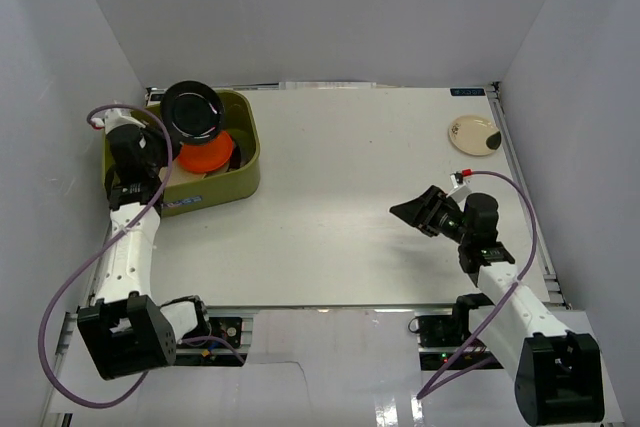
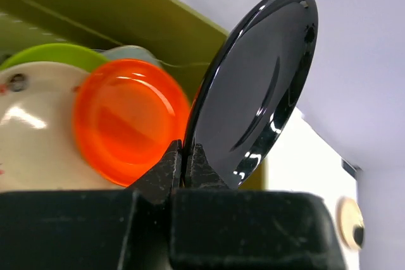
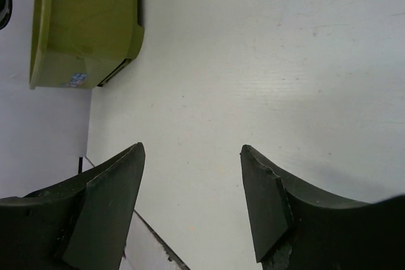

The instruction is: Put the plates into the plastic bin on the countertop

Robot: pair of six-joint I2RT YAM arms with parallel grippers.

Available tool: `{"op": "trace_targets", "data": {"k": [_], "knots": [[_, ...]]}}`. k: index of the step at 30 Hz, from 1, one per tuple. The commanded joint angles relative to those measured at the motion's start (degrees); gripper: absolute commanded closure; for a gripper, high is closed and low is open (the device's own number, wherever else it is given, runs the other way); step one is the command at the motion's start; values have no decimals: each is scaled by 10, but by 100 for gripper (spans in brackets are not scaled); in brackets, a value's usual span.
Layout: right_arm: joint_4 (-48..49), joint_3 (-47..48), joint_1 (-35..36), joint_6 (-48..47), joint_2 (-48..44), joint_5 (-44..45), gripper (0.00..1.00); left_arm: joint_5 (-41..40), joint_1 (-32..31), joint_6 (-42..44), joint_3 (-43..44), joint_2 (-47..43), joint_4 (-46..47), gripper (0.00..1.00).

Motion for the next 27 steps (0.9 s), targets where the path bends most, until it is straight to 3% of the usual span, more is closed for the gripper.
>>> {"op": "trace_targets", "data": {"k": [1, 2, 5, 6, 8, 10, 18, 24, 27], "knots": [[-10, 30, -12, -53, 22, 53, 31, -21, 17, -12, -15, 30, -19, 100], [-11, 37, -20, -59, 33, 62, 28, -42, 19, -12, -16, 40, -19, 100], [-5, 70, -61, -58, 85, 74, 25, -37, 40, -27, -13, 77, -19, 74], [-4, 88, -83, -57, 113, 85, 25, -27, 42, -28, -12, 85, -16, 45], [21, 96, -97, -39, 138, 125, 24, -1, 43, -28, -12, 83, -10, 24], [37, 109, -121, -23, 180, 181, 17, 11, 43, -25, -19, 61, 3, 2], [100, 181, -215, 75, 355, 308, 14, 46, 27, -10, -41, -60, 28, 2], [128, 269, -244, 104, 487, 355, 24, 207, -46, 42, -14, -52, 70, 2], [178, 288, -262, 150, 550, 322, 27, 367, -96, 42, -10, -37, 154, 2]]}}
